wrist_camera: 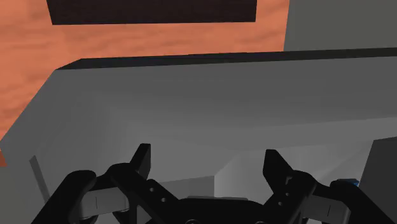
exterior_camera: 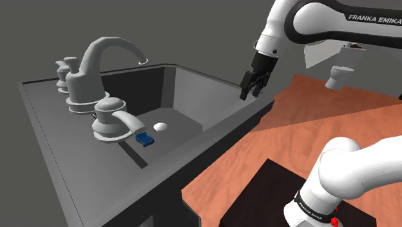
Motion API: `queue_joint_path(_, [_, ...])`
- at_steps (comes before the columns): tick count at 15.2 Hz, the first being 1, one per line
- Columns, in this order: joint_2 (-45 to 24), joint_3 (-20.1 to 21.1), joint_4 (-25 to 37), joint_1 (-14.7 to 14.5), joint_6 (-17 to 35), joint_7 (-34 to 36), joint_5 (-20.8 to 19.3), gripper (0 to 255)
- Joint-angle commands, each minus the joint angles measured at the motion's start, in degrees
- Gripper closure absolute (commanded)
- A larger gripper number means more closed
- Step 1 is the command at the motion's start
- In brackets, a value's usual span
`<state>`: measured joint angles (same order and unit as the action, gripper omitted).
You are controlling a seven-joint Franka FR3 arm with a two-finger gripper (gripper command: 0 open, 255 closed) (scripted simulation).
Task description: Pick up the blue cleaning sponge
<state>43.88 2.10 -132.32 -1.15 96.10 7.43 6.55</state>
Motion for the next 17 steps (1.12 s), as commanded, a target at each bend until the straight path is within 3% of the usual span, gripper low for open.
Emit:
queue_joint_path(1, [0.0, 0.0, 0.0, 0.0, 0.0, 0.0, 0.0, 0])
queue_joint_path(9, [-13.4, 8.0, 5.4, -1.8, 7.9, 6.6, 1.2, 0])
queue_joint_path(17, [-29.2, 15.3, 15.2, -2.7, 13.3, 14.3, -1.8, 0])
